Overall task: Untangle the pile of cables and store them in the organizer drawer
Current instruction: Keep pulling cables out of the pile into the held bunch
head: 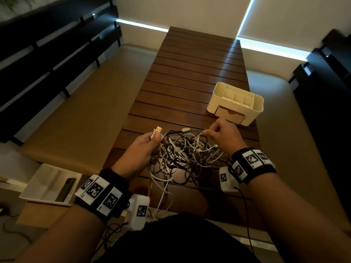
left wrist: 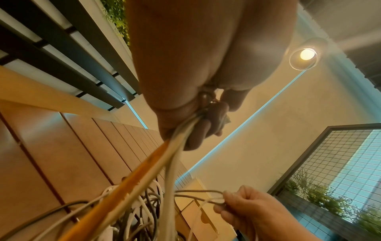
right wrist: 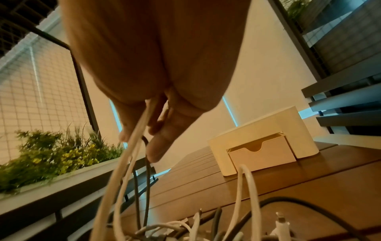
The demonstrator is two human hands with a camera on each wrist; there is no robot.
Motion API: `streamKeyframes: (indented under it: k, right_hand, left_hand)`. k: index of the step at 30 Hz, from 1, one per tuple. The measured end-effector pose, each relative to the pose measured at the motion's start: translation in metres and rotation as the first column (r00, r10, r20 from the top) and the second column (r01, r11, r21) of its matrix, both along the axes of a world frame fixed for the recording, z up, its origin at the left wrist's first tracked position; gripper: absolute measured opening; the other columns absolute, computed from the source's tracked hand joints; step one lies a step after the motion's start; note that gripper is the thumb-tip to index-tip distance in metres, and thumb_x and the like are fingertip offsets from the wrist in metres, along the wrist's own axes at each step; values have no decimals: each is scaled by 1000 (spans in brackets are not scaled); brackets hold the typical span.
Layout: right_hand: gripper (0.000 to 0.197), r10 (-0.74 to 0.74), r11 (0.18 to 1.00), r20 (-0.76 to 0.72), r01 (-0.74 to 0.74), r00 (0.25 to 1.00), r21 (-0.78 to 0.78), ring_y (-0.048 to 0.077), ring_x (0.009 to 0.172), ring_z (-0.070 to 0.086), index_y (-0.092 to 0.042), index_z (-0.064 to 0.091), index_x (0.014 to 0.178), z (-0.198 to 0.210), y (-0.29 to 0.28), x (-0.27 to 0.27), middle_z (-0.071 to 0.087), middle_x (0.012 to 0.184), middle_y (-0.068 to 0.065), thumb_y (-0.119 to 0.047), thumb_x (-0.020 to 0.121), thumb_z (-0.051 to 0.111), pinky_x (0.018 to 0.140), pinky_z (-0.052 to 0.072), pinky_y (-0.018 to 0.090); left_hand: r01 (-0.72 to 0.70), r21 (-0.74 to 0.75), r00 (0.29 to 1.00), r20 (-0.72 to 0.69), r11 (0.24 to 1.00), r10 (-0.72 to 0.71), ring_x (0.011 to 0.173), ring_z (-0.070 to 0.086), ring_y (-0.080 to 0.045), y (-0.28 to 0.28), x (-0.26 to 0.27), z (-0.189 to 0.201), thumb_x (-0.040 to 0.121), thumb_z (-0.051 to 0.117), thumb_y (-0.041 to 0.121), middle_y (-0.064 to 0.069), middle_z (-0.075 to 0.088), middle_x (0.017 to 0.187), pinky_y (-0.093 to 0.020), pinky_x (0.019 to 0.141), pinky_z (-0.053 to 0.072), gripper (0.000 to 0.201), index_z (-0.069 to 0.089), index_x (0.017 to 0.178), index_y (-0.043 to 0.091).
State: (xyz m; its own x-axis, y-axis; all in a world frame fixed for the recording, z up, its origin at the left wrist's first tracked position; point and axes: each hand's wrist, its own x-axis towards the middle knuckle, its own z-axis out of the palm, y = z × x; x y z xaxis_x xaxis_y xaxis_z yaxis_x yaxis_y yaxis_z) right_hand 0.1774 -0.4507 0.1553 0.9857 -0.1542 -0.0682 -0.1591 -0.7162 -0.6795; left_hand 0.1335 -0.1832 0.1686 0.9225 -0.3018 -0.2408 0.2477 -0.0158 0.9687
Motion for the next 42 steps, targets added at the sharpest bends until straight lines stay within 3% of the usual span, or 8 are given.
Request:
streamKeyframes:
  k: [5,10,17,24,27,32,38,42]
  right_hand:
    - [13,-200,782,7,155,980,603,22,85,76,-10,44,98,15,-3,-2,73,94,14,-20,104,51,65,61,29]
    - [19,-161,626,-52,143,986,767,31,90,75,-13,42,92,19,-16,-7,73,99,24,2,98,54,66,61,26]
    - [18,236,971,-559,-180,795,155,16,88,73,-19,60,104,-9,-22,-14,75,97,0,-7,92,65,83,57,35]
    - [17,228,960,-520,-279,823,-21,7,85,60,-20,71,96,-20,-21,-16,67,93,-7,-36,94,66,67,42,24]
    - [19,148,976,-443,-203,884,-80,12,88,61,-23,69,88,-25,-23,-12,65,93,-5,-42,91,68,75,48,30]
    - [25,215,659,-280,-350,936,-666,22,119,42,-30,58,116,-42,-16,-11,49,120,-4,-27,92,61,99,29,45]
    - [39,273,795,-249,-363,929,-485,17,119,51,-38,52,131,-51,-1,-9,57,127,-11,-21,96,54,101,28,47]
    - [28,181,950,-235,-232,955,-209,14,101,57,-37,53,128,-51,0,-5,59,101,-14,-36,100,56,104,40,46]
  left_hand:
    - [37,13,999,-14,999,-36,53,33,-7,-9,7,-3,106,37,37,8,39,62,-22,52,32,39,59,104,4]
    - [55,-9,998,-34,998,-56,54,33,-7,-14,14,-7,107,38,36,7,40,64,-23,52,32,37,59,102,6]
    - [72,-8,996,-51,997,-72,54,32,-8,-20,19,-9,106,39,36,4,38,66,-23,52,31,36,58,100,6]
    - [78,-21,996,-49,997,-79,51,31,-7,-22,20,-10,105,40,37,7,37,61,-24,52,30,37,58,100,5]
    - [75,-23,996,-51,997,-76,51,30,-7,-20,19,-10,105,40,37,8,36,61,-24,51,30,36,58,100,6]
    - [70,3,997,-44,998,-69,53,32,-7,-18,17,-6,105,39,36,7,37,62,-23,52,31,38,58,104,3]
    - [40,20,998,-43,999,-40,54,33,-8,-13,13,-2,105,39,36,8,40,62,-26,56,29,36,58,102,5]
    - [37,17,998,-42,999,-36,54,31,-8,-10,10,-1,105,39,36,8,39,61,-26,55,28,38,58,103,4]
